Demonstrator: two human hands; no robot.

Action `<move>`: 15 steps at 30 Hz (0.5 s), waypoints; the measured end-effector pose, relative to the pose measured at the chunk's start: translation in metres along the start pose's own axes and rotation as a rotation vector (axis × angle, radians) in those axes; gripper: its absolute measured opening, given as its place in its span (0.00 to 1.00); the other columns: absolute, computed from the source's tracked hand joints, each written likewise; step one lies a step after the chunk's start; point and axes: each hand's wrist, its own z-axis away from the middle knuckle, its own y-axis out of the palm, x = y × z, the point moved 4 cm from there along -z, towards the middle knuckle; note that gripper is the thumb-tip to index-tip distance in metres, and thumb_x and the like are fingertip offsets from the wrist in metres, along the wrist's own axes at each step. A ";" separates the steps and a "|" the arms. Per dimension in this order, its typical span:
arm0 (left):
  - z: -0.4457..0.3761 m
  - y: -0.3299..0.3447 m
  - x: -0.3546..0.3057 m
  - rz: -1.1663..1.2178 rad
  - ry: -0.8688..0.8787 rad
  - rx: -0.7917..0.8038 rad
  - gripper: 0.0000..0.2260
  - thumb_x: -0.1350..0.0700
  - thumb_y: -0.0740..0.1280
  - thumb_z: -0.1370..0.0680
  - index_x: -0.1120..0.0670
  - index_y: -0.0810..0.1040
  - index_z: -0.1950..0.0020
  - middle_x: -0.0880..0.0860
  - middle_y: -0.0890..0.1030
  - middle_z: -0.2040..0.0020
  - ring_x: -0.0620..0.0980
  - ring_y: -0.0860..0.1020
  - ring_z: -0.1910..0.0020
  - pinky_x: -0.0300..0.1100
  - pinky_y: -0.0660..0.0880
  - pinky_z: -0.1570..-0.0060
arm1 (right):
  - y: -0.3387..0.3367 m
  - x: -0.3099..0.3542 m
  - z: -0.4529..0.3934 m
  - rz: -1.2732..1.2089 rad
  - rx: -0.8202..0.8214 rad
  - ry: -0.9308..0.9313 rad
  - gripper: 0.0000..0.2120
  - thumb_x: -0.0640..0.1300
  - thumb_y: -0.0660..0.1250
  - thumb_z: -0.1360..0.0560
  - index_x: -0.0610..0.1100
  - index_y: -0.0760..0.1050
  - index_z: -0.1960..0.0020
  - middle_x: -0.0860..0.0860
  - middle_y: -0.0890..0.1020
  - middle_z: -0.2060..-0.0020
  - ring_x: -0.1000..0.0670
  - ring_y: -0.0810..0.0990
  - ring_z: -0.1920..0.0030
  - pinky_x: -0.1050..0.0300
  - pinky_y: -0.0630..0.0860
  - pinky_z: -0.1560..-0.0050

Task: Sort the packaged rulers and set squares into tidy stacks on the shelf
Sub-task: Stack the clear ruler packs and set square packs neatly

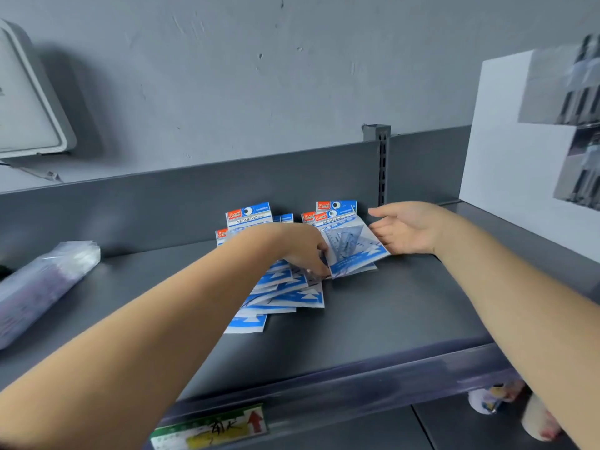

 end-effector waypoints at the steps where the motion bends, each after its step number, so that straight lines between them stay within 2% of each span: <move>1: 0.000 0.000 0.000 0.001 0.001 -0.011 0.08 0.49 0.64 0.23 0.50 0.68 0.58 0.44 0.69 0.67 0.44 0.68 0.68 0.40 0.65 0.56 | 0.002 -0.001 -0.001 0.070 0.006 -0.009 0.17 0.42 0.61 0.22 0.34 0.70 0.37 0.43 0.82 0.53 0.46 0.79 0.51 0.55 0.75 0.48; 4: -0.001 0.002 0.003 0.015 -0.004 -0.042 0.13 0.50 0.65 0.23 0.50 0.66 0.65 0.46 0.70 0.68 0.45 0.68 0.68 0.39 0.64 0.64 | 0.003 -0.002 -0.006 0.182 -0.050 -0.043 0.10 0.38 0.63 0.24 0.38 0.74 0.44 0.45 0.83 0.56 0.49 0.80 0.58 0.61 0.76 0.56; 5: 0.000 0.003 0.004 0.027 0.000 -0.054 0.14 0.51 0.65 0.24 0.50 0.66 0.66 0.46 0.70 0.68 0.45 0.68 0.68 0.38 0.63 0.66 | 0.005 -0.002 -0.006 0.192 -0.049 -0.037 0.09 0.39 0.64 0.24 0.39 0.74 0.44 0.44 0.82 0.55 0.49 0.80 0.57 0.61 0.76 0.55; 7: 0.000 0.004 0.004 0.038 0.013 -0.073 0.13 0.51 0.65 0.24 0.51 0.66 0.66 0.47 0.69 0.67 0.46 0.67 0.68 0.38 0.62 0.68 | 0.009 0.000 -0.006 0.207 -0.036 -0.014 0.09 0.41 0.62 0.23 0.40 0.74 0.44 0.44 0.81 0.49 0.47 0.79 0.52 0.58 0.74 0.47; 8: 0.000 0.004 0.004 0.040 0.014 -0.077 0.13 0.51 0.65 0.24 0.51 0.66 0.66 0.48 0.69 0.67 0.45 0.67 0.68 0.38 0.62 0.68 | 0.010 0.002 -0.005 0.227 -0.053 -0.018 0.09 0.42 0.62 0.22 0.40 0.74 0.45 0.43 0.81 0.49 0.46 0.79 0.52 0.56 0.74 0.46; 11: -0.002 0.005 0.004 0.069 0.015 -0.070 0.13 0.50 0.65 0.24 0.51 0.68 0.66 0.48 0.71 0.68 0.47 0.69 0.68 0.38 0.63 0.68 | 0.010 0.012 0.001 0.303 -0.166 -0.105 0.07 0.41 0.61 0.22 0.38 0.74 0.49 0.43 0.80 0.57 0.47 0.79 0.58 0.54 0.76 0.54; 13: -0.003 0.003 0.002 0.081 0.014 -0.053 0.10 0.48 0.65 0.24 0.51 0.72 0.62 0.48 0.71 0.67 0.49 0.72 0.65 0.37 0.65 0.68 | 0.015 0.016 0.007 0.292 -0.159 -0.121 0.08 0.41 0.60 0.21 0.37 0.74 0.51 0.43 0.79 0.59 0.47 0.78 0.59 0.54 0.76 0.55; 15: -0.003 0.001 0.000 0.037 0.011 -0.051 0.08 0.46 0.65 0.23 0.51 0.74 0.55 0.46 0.71 0.67 0.49 0.72 0.63 0.39 0.66 0.65 | 0.018 0.018 0.008 0.213 -0.118 -0.095 0.12 0.42 0.57 0.20 0.35 0.73 0.45 0.41 0.79 0.55 0.45 0.79 0.54 0.53 0.75 0.55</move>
